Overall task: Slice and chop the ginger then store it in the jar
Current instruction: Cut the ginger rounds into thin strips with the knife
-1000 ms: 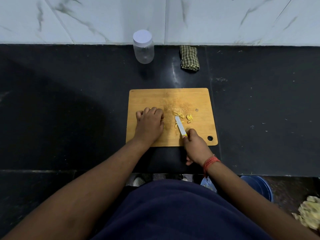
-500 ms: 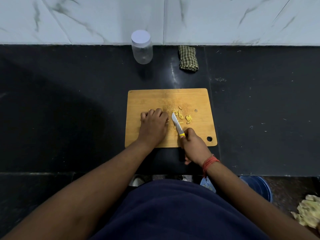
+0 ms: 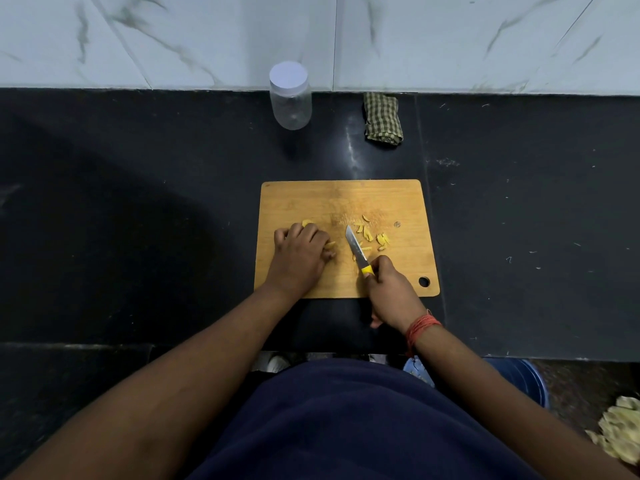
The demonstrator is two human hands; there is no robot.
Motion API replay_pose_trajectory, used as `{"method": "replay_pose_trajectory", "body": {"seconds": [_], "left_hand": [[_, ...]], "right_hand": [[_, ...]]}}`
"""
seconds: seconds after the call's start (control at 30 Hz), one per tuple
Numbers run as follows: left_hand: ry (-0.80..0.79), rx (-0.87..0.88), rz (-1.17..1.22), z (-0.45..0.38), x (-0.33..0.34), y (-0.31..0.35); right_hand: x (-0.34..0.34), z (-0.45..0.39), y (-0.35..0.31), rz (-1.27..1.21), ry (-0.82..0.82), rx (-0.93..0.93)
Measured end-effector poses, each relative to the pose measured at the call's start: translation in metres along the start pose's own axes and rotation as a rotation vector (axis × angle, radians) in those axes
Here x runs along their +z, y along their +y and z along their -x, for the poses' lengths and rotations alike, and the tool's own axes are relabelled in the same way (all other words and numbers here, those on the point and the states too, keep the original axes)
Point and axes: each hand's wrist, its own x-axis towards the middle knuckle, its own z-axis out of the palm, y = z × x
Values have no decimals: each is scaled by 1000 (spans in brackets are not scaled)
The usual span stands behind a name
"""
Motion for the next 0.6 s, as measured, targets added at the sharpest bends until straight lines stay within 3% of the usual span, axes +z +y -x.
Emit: {"method": "replay_pose_trajectory", "body": {"seconds": [0.37,0.6], "left_hand": [[60,5,27,-10,-6,10],[-34,-6,65,-7,-7,10]], "right_hand": [[-3,-3,-1,-11,-3,2],[-3,-6,-3,-17,-10,-13]]}}
